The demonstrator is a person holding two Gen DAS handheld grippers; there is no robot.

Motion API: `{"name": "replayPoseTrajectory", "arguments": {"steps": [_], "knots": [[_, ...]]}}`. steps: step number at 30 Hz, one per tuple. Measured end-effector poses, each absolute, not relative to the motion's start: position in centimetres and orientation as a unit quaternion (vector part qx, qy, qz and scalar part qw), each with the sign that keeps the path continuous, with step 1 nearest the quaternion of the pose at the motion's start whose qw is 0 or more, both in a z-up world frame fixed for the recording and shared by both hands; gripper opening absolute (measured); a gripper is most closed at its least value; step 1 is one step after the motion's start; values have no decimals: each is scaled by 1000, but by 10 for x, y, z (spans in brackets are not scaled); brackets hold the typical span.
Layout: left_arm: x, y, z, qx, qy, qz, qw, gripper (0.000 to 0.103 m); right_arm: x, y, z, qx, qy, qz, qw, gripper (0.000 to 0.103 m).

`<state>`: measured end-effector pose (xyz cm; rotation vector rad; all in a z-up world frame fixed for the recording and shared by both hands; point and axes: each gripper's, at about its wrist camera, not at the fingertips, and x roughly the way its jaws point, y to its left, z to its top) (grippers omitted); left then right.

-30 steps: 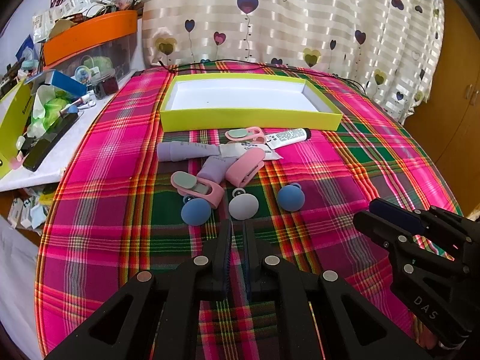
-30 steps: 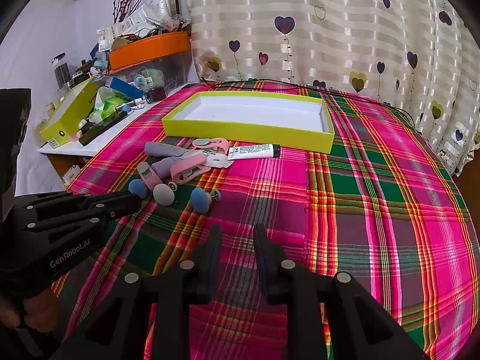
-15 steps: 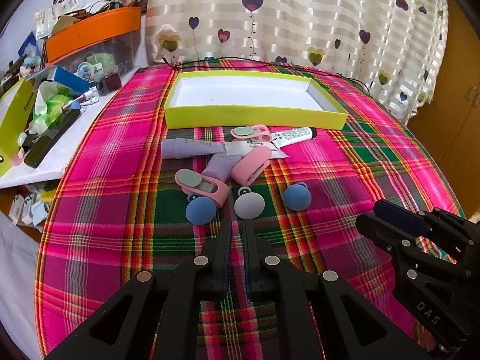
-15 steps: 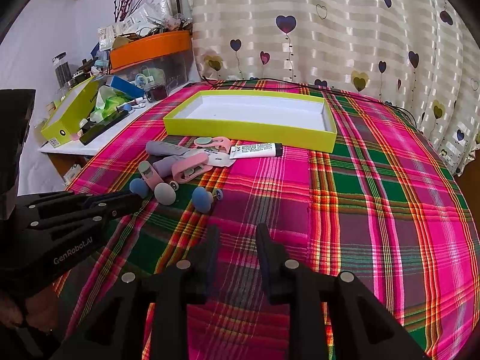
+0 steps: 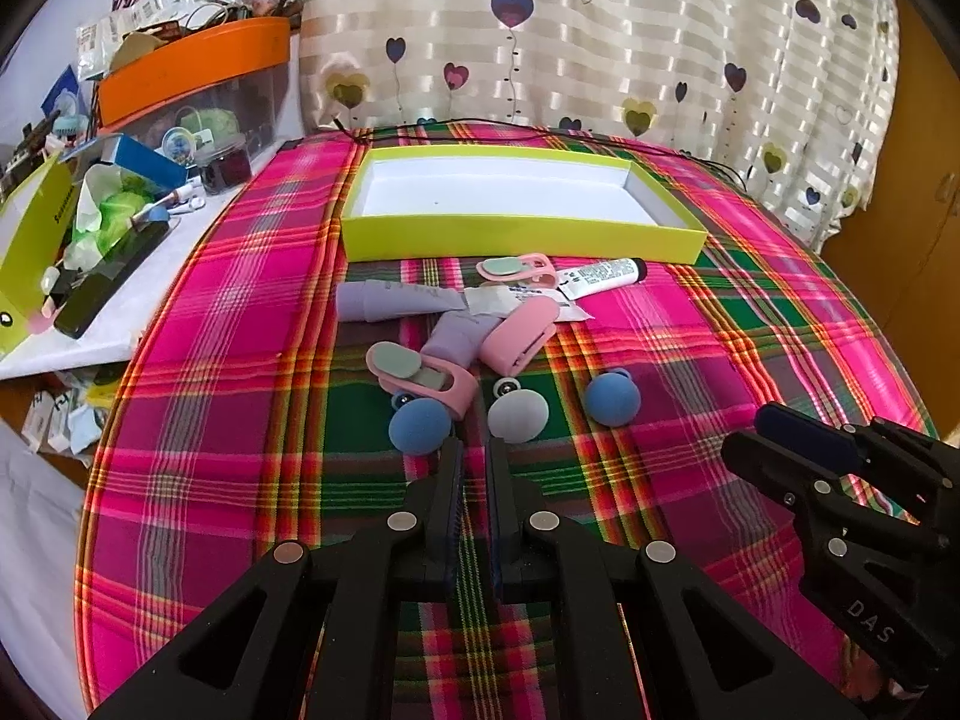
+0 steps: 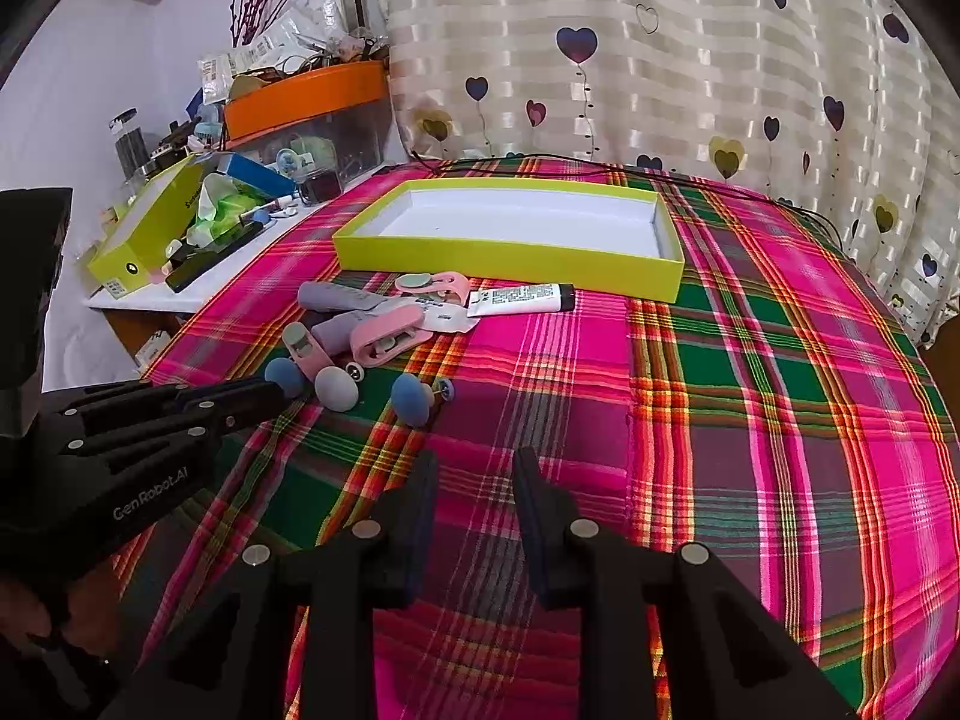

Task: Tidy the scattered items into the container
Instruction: 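Move the left tool toward one blue ball while the right tool approaches the other blue ball, then close the left tool on a blue ball while the right tool grasps the other blue ball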

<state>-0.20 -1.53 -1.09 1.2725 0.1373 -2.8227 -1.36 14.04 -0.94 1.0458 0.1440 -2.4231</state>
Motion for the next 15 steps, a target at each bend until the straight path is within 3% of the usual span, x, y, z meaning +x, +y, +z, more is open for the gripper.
{"name": "replayPoseTrajectory", "arguments": {"steps": [15], "knots": [[-4,-36,-13,405,67,-912,17,8,-15,131,-12,388,53,-882,262,29]]}}
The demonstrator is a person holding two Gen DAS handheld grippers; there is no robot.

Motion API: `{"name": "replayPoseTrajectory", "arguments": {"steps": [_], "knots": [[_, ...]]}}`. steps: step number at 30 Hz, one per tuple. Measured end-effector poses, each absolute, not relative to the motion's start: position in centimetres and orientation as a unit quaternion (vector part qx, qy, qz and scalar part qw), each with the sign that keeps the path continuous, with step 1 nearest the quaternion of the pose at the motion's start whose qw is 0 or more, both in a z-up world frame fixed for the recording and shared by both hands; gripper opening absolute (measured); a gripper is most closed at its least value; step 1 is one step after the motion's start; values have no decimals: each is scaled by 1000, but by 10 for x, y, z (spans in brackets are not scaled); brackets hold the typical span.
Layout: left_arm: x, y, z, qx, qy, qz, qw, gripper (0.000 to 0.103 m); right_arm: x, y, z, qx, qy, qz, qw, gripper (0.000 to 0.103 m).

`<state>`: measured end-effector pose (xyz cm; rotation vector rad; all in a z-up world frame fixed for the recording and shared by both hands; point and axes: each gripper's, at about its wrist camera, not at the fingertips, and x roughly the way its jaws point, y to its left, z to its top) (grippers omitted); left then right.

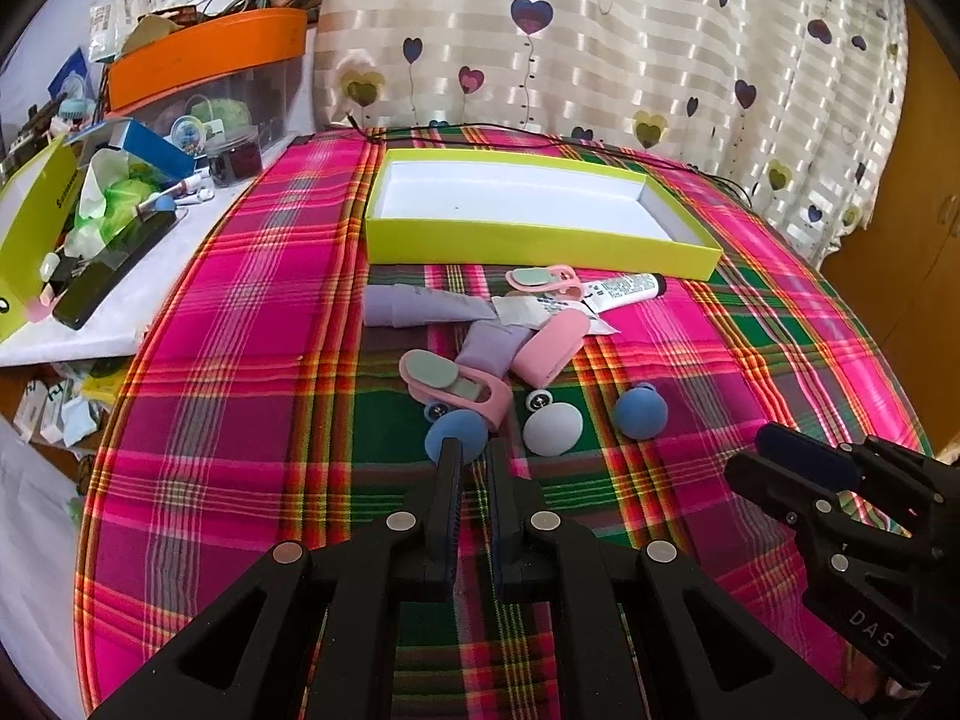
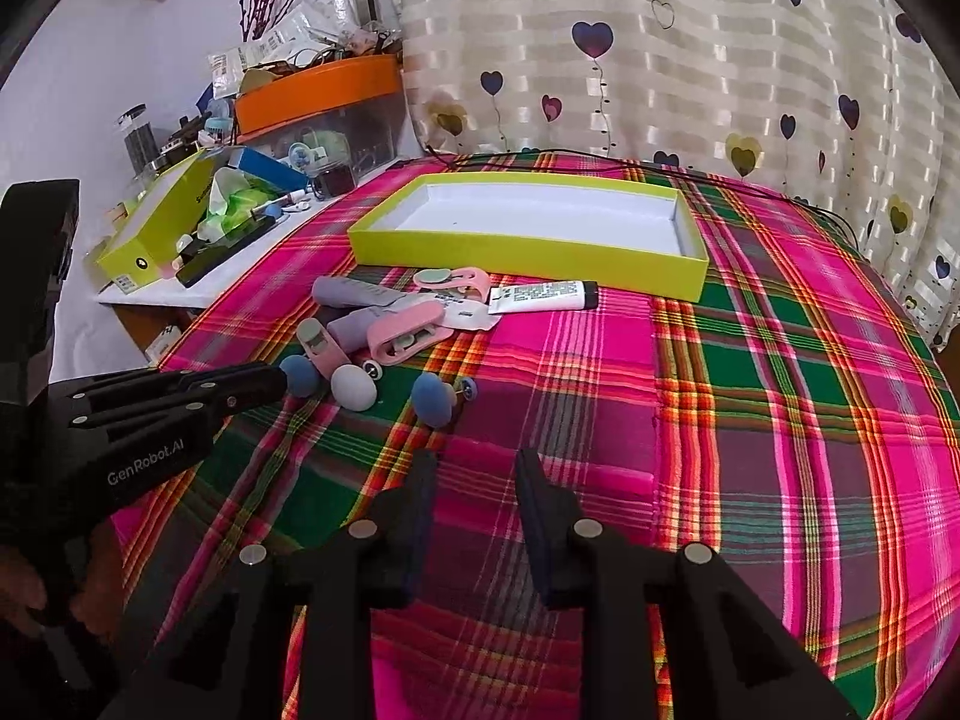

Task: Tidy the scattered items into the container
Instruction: 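Close the left tool on a blue ball while the right tool grasps the other blue ball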

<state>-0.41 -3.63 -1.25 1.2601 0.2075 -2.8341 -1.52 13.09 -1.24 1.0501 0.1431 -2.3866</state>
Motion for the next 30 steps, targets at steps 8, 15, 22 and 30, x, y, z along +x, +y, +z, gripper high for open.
{"name": "replayPoseTrajectory", "arguments": {"steps": [8,15,22,30], "knots": [[-5,-42,-15,403,71,-913,8,15,-18,125,-15,390,54,-877,274,32],[-7,-47,-16,399,73,-914,4,20,-23,119,-18,394,54,-873,283,33],[-12,-50,-21,403,73,-912,-2,20,-31,113,-21,398,55,-869,290,33],[-18,-52,-23,402,75,-913,-12,20,-40,105,-25,403,55,-864,298,33]]}}
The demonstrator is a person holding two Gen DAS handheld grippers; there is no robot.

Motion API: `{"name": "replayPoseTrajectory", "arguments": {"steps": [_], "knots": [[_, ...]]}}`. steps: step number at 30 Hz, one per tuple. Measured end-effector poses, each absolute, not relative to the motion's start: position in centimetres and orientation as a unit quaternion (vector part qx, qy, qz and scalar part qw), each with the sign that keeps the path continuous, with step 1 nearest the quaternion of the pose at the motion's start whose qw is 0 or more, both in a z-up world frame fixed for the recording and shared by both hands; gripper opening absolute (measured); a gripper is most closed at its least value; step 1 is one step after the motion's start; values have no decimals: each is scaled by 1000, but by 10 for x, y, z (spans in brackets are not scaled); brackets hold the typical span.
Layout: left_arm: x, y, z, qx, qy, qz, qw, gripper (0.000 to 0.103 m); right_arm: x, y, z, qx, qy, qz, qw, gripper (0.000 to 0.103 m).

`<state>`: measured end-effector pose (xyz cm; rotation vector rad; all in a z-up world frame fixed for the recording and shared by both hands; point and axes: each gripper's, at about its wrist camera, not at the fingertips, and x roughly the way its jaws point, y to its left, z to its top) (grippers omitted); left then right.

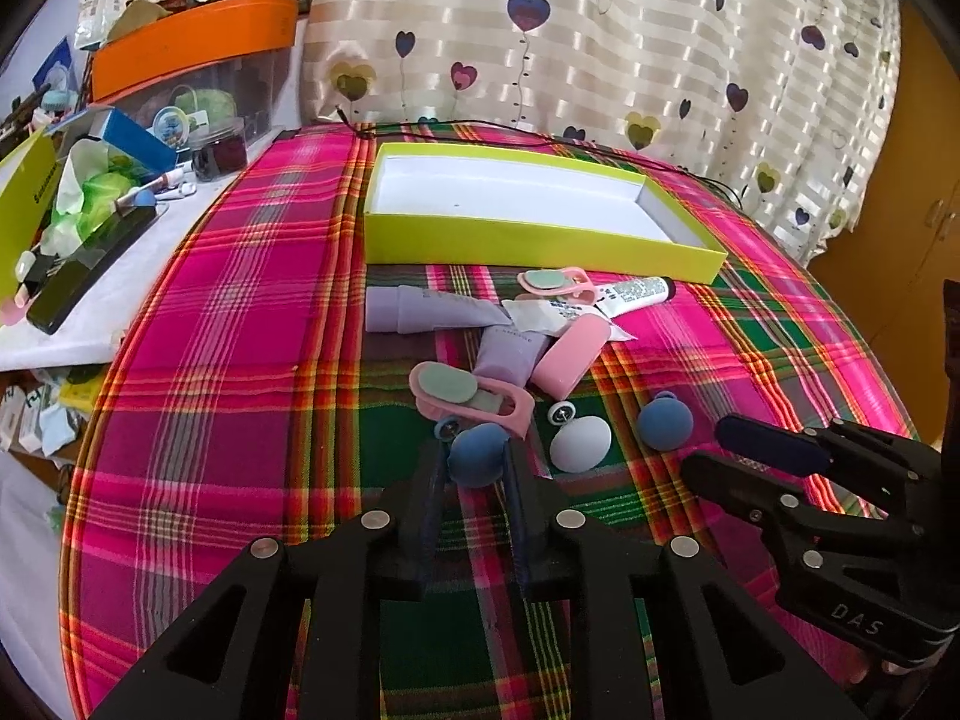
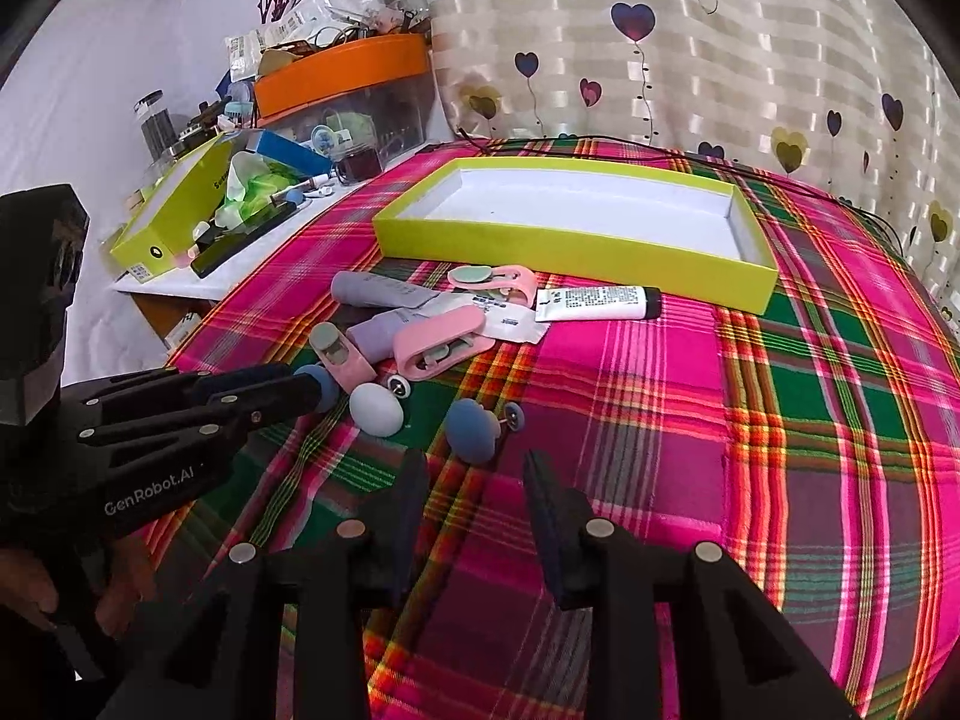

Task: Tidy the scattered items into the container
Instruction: 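Close the left tool on a blue ball while the right tool grasps the other blue ball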

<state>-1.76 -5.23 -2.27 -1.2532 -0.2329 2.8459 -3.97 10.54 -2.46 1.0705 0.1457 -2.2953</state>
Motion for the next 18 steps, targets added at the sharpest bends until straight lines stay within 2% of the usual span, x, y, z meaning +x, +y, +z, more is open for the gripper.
{"name": "replayPoseTrajectory", "arguments": {"steps": [18], "knots": [[-26,-50,-27,-407,-69,911,16,22,-53,94,-28,412,62,-859,299,33]]}}
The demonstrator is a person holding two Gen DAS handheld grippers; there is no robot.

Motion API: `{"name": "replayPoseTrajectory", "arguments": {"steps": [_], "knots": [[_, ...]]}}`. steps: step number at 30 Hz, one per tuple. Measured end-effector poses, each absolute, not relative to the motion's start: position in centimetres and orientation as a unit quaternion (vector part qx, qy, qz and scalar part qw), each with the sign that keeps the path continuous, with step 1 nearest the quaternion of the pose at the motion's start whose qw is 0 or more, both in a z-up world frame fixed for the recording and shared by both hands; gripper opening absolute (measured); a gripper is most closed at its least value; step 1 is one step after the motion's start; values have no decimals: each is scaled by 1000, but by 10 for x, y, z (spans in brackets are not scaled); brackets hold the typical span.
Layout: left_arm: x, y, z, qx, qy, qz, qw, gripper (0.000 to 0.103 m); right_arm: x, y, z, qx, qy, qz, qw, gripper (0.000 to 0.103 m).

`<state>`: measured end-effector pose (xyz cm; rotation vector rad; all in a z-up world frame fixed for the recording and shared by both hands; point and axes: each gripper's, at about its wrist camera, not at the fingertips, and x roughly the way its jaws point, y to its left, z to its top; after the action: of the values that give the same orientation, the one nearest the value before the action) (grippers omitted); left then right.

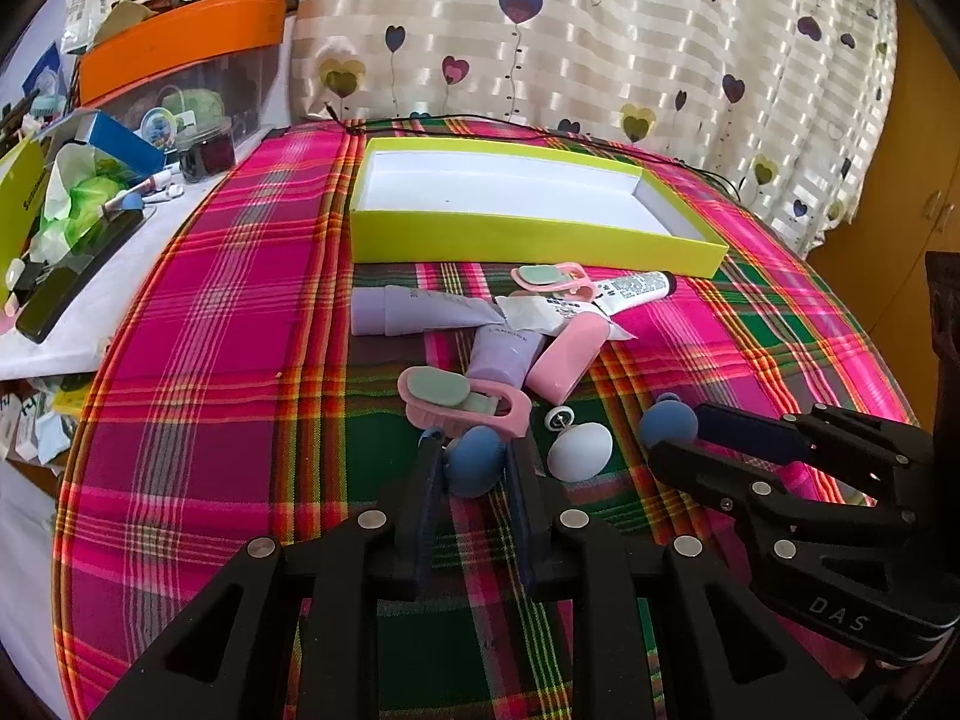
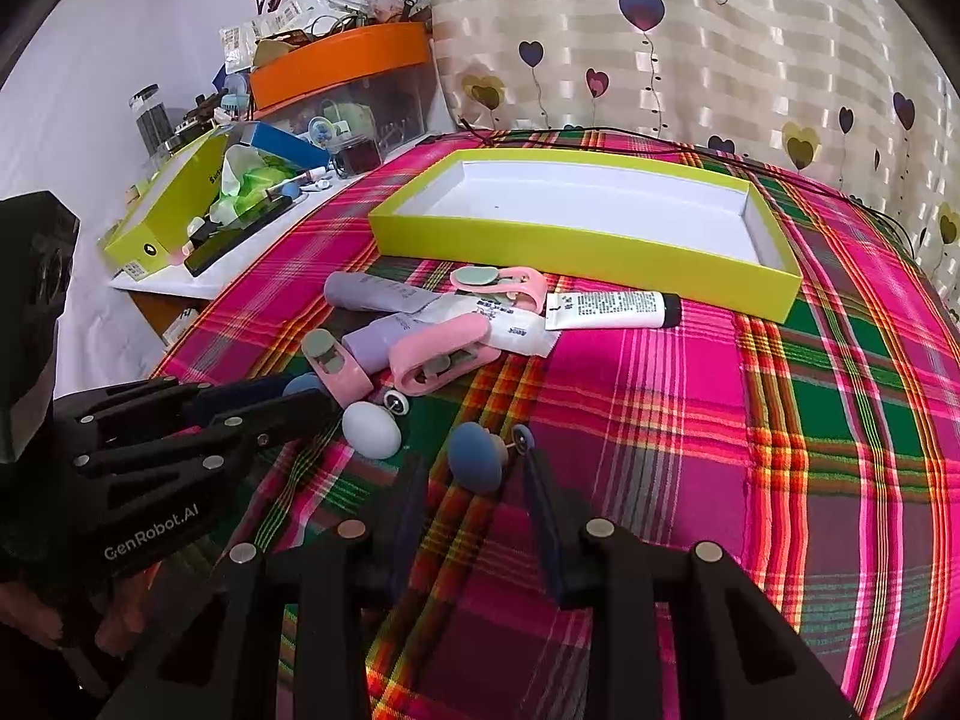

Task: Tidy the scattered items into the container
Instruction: 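Close the left tool on a blue ball while the right tool grasps the other blue ball, then carry the blue ball into the tray and open the left tool while the right tool releases its ball there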

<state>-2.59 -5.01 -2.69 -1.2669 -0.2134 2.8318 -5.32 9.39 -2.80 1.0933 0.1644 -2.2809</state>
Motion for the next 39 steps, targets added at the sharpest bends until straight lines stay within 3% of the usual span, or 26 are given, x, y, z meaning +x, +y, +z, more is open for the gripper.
{"name": "replayPoseTrajectory", "arguments": {"steps": [2,5,39], "knots": [[-26,-51,-27,-407,-71,910,15,22,-54,92,-28,412,64,-858,300,33],[-26,-53,-27,-406,-75,911,12,22,-55,91,-29,413,66,-856,303,22],[-12,-45,1,-370,-50,928,6,22,-39,110,3,360,52,-880,307,21]]}}
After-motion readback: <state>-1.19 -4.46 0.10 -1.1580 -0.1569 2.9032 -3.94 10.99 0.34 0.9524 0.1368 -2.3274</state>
